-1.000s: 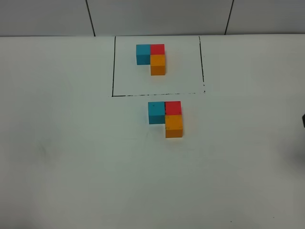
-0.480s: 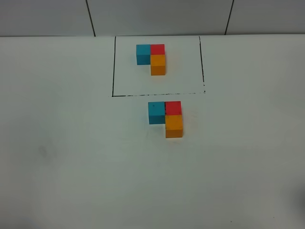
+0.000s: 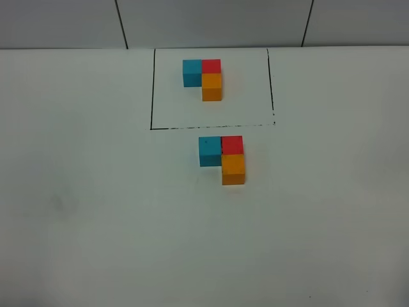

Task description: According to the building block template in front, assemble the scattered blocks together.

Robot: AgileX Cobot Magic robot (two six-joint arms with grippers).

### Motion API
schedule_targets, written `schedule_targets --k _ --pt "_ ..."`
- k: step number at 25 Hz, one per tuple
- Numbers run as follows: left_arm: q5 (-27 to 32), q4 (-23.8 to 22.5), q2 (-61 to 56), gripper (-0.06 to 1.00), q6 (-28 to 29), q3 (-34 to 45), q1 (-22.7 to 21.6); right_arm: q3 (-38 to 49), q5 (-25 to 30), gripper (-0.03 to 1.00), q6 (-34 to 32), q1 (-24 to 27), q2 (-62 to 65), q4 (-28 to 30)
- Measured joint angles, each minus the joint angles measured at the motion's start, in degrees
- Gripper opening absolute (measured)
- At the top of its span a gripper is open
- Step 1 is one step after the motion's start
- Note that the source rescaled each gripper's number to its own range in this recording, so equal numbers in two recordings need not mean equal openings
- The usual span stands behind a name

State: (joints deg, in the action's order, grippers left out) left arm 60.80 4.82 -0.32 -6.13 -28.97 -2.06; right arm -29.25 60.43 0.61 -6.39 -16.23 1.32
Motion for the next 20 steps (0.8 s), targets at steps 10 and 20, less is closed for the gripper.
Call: schedule_targets --k 10,20 --pt "0.0 0.0 0.0 0.5 0.0 0.0 0.0 0.3 0.7 1.0 1.8 -0.1 10.0 -2.2" --pt "0.0 0.0 0.0 0.5 0.0 0.0 0.0 0.4 0.8 0.89 2.2 -0.1 15.7 -2.9"
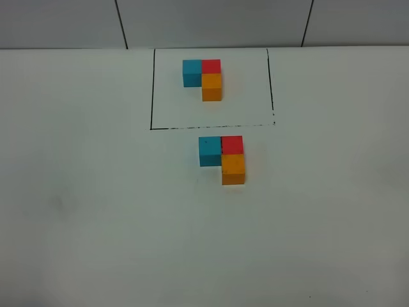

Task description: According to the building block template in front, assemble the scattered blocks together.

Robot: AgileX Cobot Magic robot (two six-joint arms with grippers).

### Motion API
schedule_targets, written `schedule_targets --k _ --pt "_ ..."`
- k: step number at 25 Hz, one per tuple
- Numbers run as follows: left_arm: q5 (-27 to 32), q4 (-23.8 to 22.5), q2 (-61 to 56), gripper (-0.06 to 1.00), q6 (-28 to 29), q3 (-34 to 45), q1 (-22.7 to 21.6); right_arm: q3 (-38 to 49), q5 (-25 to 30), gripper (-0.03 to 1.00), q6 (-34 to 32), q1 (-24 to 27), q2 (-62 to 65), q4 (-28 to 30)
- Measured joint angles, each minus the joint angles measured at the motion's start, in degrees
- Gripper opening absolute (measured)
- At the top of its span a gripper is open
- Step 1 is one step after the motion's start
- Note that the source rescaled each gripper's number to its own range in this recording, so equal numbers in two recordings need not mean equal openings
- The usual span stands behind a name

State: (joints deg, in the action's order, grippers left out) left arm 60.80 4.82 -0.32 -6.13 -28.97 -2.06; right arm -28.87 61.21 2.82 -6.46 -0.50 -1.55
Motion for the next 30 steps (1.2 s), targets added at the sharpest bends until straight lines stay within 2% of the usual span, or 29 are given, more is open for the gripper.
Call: schedule_targets --k 6,12,18,30 --pt "0.0 0.0 0.0 0.5 0.0 0.0 0.0 0.0 -0.1 0.83 0.0 0.0 0.0 0.0" --pt "0.0 0.0 0.0 0.5 0.0 0.0 0.0 0.0 -0.1 0.82 0.0 0.4 0.0 0.0" --pt "0.0 0.0 0.0 0.5 0.0 0.0 0.0 0.0 -0.1 0.82 0.0 4.6 0.0 -0.9" --pt "0.0 0.0 0.0 0.5 0.0 0.0 0.0 0.0 -0.1 0.81 0.1 5.0 0.0 -1.5"
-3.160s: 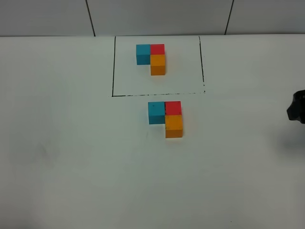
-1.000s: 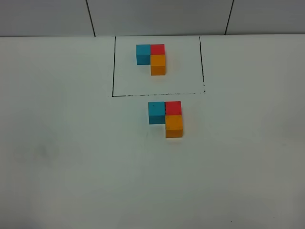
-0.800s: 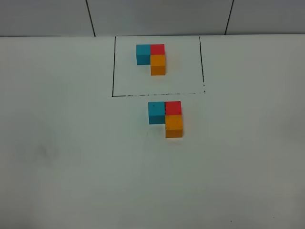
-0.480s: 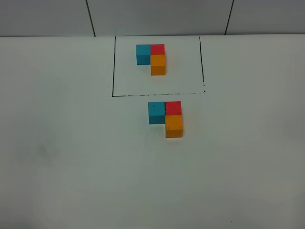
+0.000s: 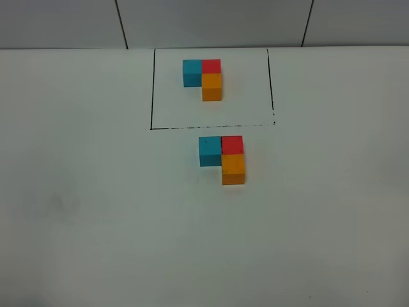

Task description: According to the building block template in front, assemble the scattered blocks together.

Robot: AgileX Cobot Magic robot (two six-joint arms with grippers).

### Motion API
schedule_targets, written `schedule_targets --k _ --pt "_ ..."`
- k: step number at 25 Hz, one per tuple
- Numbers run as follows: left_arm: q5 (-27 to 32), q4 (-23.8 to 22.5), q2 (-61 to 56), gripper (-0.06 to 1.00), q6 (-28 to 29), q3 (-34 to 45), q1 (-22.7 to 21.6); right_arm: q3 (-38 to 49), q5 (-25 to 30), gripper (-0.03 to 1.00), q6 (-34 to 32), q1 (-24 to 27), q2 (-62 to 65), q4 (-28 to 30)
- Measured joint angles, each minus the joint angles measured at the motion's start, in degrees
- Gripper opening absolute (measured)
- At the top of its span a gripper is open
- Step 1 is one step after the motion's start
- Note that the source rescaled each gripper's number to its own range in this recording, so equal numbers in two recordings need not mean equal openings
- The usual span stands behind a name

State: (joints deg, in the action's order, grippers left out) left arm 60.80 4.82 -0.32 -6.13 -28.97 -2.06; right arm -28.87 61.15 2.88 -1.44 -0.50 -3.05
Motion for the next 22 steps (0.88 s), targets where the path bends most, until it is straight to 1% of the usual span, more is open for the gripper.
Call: schedule_targets --k 12,22 --pt "0.0 0.0 0.0 0.5 0.0 0.0 0.0 0.0 0.0 0.74 0.0 0.0 0.0 0.0" --pt "0.0 0.0 0.0 0.5 0.0 0.0 0.0 0.0 0.0 0.74 0.0 0.0 0.0 0.0"
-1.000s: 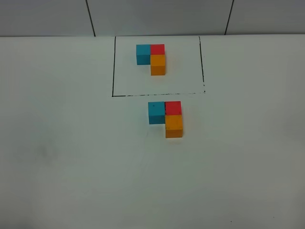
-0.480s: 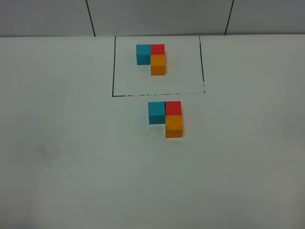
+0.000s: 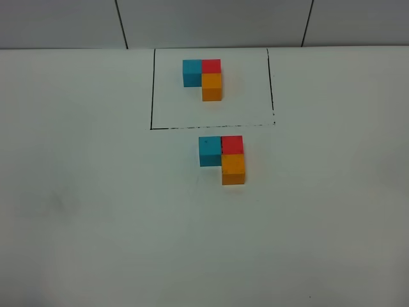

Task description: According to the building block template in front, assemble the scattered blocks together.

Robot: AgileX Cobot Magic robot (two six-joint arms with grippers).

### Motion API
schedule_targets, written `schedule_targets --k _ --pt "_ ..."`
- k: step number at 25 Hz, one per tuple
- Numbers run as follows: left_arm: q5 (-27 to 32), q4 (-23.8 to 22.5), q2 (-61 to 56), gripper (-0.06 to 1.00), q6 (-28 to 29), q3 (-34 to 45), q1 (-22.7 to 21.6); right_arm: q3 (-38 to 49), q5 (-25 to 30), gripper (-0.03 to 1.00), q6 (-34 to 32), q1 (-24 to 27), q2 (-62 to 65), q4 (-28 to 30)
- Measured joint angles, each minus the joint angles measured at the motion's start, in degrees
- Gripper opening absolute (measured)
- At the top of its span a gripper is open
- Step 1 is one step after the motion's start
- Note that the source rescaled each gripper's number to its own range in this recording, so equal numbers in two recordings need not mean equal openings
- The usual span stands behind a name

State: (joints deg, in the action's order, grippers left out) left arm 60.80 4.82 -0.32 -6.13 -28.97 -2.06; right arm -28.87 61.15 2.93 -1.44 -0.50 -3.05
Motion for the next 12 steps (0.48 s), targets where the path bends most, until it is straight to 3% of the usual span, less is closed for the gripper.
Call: schedule_targets --k 12 --pt "0.0 0.0 0.0 0.5 0.0 0.0 0.0 0.0 0.0 0.73 0.0 0.0 0.0 0.0"
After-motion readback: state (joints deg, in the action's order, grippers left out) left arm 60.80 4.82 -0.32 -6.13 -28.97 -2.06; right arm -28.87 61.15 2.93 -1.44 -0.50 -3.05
